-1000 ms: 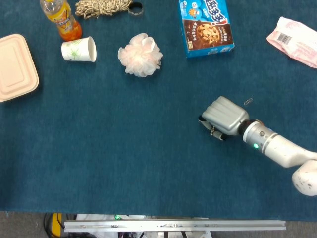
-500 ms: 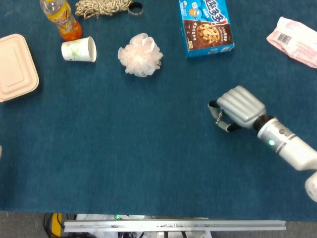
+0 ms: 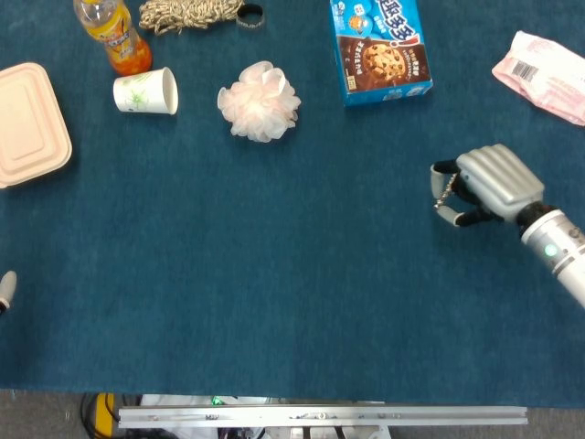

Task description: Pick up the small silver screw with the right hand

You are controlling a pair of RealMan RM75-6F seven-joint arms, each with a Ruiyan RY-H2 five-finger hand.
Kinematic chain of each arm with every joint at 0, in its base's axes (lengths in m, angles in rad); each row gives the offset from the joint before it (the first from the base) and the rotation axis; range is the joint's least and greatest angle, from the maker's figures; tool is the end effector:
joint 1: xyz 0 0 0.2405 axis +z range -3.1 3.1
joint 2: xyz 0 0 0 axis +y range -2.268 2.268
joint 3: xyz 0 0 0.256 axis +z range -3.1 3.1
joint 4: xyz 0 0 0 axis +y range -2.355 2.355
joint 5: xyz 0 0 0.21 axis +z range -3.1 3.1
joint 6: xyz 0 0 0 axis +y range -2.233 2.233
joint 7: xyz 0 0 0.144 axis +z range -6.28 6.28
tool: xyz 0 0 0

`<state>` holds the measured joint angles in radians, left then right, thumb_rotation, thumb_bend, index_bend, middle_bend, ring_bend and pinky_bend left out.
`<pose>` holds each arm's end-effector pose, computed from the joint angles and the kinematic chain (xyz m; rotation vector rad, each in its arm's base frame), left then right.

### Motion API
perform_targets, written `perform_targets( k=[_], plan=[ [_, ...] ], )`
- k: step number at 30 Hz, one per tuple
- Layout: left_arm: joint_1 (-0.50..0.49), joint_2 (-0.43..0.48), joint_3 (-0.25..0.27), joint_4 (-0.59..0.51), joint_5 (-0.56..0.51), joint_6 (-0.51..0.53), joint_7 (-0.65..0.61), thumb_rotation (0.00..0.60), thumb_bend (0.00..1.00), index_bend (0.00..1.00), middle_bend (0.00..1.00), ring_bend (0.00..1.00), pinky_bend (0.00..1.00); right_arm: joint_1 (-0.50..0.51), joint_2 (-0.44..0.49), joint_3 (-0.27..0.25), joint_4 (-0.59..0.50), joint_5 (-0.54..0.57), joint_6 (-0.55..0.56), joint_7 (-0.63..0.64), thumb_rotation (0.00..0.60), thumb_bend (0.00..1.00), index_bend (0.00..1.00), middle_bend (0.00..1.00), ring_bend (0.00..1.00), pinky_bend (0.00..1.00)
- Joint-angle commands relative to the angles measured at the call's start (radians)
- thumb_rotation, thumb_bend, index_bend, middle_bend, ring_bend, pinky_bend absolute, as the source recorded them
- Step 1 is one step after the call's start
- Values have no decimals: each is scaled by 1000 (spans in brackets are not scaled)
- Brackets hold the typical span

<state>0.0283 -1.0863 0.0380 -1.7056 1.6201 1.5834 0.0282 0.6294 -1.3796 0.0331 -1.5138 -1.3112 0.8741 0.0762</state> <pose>-0.2974 0.1275 0.1570 -1.3994 -0.9472 -0.9176 -0.2162 -0.3017 0.0066 1.9184 -1.2622 0.8776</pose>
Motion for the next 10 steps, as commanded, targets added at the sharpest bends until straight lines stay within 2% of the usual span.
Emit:
perform_targets(
  k=[1,10],
  plan=[
    [4,3,2,-3,3,6,1,600,323,27,130,131,32,-8,-16,8,40,15,-27,60,600,388,722,1000,1000,1000],
    [15,5,11,-3,5,12,-1,600,323,27,130,131,32,-19,-41,6,86,8,-53,129,600,388,722,1000,1000,1000]
  ],
)
